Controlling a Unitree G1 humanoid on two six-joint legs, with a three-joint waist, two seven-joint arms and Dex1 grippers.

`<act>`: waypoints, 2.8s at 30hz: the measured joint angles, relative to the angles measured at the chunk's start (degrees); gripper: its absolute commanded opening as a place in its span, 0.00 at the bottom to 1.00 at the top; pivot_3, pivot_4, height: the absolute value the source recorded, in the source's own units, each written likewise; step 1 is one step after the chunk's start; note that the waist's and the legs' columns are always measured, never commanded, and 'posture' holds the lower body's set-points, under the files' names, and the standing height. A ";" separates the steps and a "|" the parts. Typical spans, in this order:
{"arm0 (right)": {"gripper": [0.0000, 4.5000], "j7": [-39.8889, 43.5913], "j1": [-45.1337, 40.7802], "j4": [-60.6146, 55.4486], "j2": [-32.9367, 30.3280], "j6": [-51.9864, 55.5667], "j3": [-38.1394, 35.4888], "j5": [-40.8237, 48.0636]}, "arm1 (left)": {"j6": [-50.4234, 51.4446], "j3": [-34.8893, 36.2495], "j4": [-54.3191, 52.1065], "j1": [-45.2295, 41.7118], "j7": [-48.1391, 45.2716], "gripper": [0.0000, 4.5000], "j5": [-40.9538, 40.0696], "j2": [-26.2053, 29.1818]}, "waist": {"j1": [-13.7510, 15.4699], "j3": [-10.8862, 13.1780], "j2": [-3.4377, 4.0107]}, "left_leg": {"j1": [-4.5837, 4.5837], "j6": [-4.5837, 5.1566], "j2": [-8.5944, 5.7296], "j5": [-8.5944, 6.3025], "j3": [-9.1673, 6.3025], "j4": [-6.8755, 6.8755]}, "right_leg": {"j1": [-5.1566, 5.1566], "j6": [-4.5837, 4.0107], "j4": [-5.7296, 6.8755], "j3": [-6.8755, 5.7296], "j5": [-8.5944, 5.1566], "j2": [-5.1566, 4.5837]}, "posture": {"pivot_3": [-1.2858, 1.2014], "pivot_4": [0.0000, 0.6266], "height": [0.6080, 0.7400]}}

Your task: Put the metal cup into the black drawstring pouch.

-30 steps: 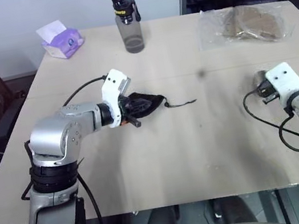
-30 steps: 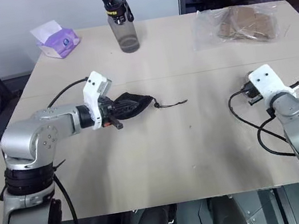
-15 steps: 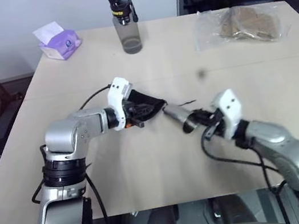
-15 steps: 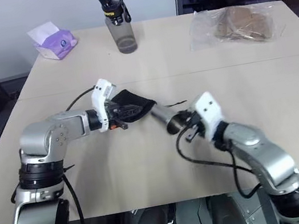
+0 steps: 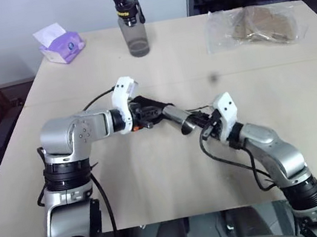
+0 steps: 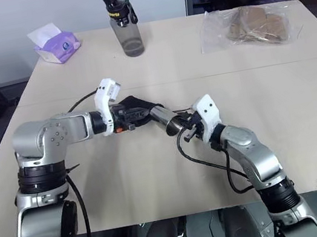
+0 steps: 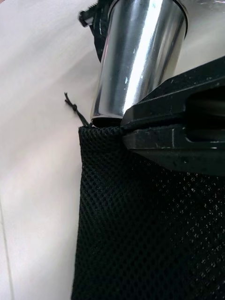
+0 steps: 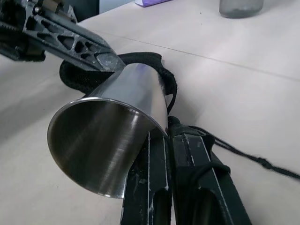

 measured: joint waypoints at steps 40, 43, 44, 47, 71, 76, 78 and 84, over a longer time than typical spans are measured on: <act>0.02 3.18 -2.91 14.58 2.25 -12.26 5.49 -7.71 | -0.28 -2.07 -1.69 2.23 3.76 0.00 1.32 3.03 | -0.36 -0.01 -0.01 | 0.54 -0.12 -0.01 -0.03 0.36 -0.34 | 0.06 -0.02 0.19 0.51 -0.01 0.04 | 0.52 0.24 1.00; 0.02 3.74 -2.86 14.31 1.52 -12.64 6.45 -8.75 | -15.14 -11.33 -4.54 5.94 0.53 0.00 9.26 10.52 | -0.66 -0.01 -0.01 | 0.74 -0.17 0.06 -0.07 0.52 -0.50 | 0.12 -0.04 0.19 0.72 -0.02 0.08 | 0.52 0.24 1.00; 0.02 3.85 -2.81 13.90 1.01 -12.67 6.67 -9.00 | -20.16 -13.59 -4.82 6.80 -0.39 0.00 12.02 12.47 | -0.65 -0.01 -0.01 | 0.74 -0.17 0.08 -0.08 0.53 -0.50 | 0.11 -0.06 0.17 0.74 -0.03 0.08 | 0.52 0.24 1.00; 0.02 4.57 -2.18 12.34 -0.53 -12.32 6.80 -9.19 | -31.72 -16.89 -4.43 8.04 -1.71 0.00 18.70 15.01 | 0.00 -0.01 -0.01 | 0.71 -0.17 0.07 -0.09 0.54 -0.49 | 0.12 -0.20 0.09 0.73 -0.11 0.05 | 0.52 0.24 1.00; 0.00 4.65 9.11 -15.17 -7.15 4.71 0.89 3.59 | -81.01 -19.57 10.15 9.52 -18.52 0.47 34.99 19.29 | 0.02 0.01 0.00 | 0.54 -0.11 0.14 -0.10 0.53 -0.41 | 0.08 0.02 0.01 0.60 -0.04 0.14 | 0.52 0.24 1.00; 0.00 3.08 11.26 -18.37 -8.12 6.02 -0.25 4.11 | -75.96 -18.08 8.13 12.40 -13.73 0.67 37.41 17.07 | 0.04 0.01 -0.03 | 0.53 -0.11 0.15 -0.10 0.51 -0.39 | 0.09 0.14 0.02 0.59 -0.11 0.14 | 0.52 0.24 1.00; 0.00 2.51 11.44 -18.70 -8.28 6.54 -0.56 4.34 | -75.38 -17.89 7.75 13.50 -11.69 0.67 38.91 16.74 | 0.04 0.01 -0.03 | 0.55 -0.11 0.15 -0.10 0.51 -0.39 | 0.09 0.12 0.02 0.60 -0.10 0.14 | 0.52 0.24 1.00; 0.00 1.25 11.60 -18.97 -8.47 6.92 -0.59 4.75 | -73.60 -17.79 7.42 14.94 -5.94 0.55 43.64 13.38 | 0.27 0.01 -0.03 | 0.54 -0.11 0.14 -0.10 0.47 -0.37 | 0.12 0.06 0.03 0.55 -0.06 0.12 | 0.52 0.24 1.00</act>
